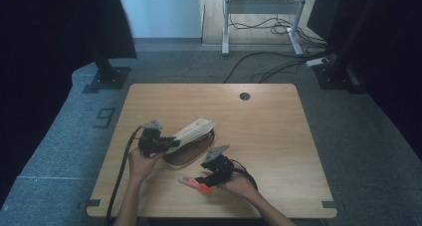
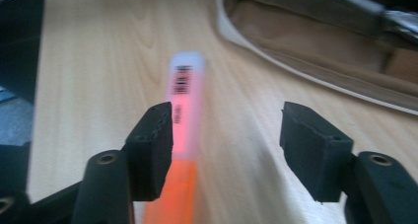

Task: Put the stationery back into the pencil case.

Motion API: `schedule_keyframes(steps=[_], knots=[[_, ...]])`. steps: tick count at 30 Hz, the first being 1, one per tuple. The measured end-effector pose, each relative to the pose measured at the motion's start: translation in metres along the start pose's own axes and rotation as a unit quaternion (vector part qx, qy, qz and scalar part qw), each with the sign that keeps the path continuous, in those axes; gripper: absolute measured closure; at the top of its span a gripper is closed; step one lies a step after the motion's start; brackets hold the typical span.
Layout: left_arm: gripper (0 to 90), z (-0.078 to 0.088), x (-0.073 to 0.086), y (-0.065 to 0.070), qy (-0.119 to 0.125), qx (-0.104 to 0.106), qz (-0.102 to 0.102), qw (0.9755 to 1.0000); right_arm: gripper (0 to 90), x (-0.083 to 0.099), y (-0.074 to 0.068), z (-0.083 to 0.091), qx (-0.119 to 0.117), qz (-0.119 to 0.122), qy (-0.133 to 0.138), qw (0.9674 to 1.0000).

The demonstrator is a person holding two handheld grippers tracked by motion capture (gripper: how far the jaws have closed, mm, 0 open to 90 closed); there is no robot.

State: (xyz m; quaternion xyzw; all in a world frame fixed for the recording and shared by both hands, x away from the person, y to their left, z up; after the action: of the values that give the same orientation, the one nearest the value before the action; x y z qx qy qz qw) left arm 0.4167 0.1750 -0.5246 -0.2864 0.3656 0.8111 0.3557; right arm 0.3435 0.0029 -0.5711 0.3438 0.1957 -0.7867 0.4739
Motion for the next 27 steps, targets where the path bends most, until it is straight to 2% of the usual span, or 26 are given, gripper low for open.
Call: schedule_keyframes(steps=[8, 10, 14, 19, 24, 27], knots=[[74.6, 0.000, 0.000, 0.000, 0.000, 0.000, 0.000, 1.0000, 43.8, 0.003, -0.018, -0.008, -0.024, 0.019, -0.011, 0.9995], [74.6, 0.000, 0.000, 0.000, 0.000, 0.000, -0.001, 1.0000, 46.3, 0.005, -0.022, -0.010, -0.027, 0.031, -0.015, 0.9990], [74.6, -0.001, 0.000, 0.000, 0.000, 0.000, -0.001, 1.0000, 53.1, 0.008, -0.025, -0.014, -0.021, 0.049, -0.025, 0.9983], [74.6, 0.000, 0.000, 0.000, -0.001, 0.000, -0.002, 1.0000, 63.6, 0.011, -0.023, -0.015, -0.020, 0.050, -0.029, 0.9981], [74.6, 0.000, 0.000, 0.000, -0.002, -0.001, -0.002, 1.0000, 65.2, 0.011, -0.022, -0.014, -0.014, 0.048, -0.029, 0.9984], [74.6, 0.000, 0.000, 0.000, -0.001, -0.001, -0.002, 1.0000, 65.2, 0.011, -0.022, -0.013, -0.009, 0.058, -0.029, 0.9979]])
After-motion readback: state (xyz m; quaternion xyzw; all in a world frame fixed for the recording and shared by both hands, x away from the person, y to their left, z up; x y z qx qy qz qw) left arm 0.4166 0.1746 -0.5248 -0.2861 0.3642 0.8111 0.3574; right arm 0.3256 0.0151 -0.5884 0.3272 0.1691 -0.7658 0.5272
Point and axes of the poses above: each handheld gripper's, and its own axes: z roughly backward along the jaws, x roughly out of its underside, y roughly to its right, the point moved 7 cm from there along -z, roughly forward along the jaws, and after that the axes turned 12 degrees about x, right-handed, at the moved point
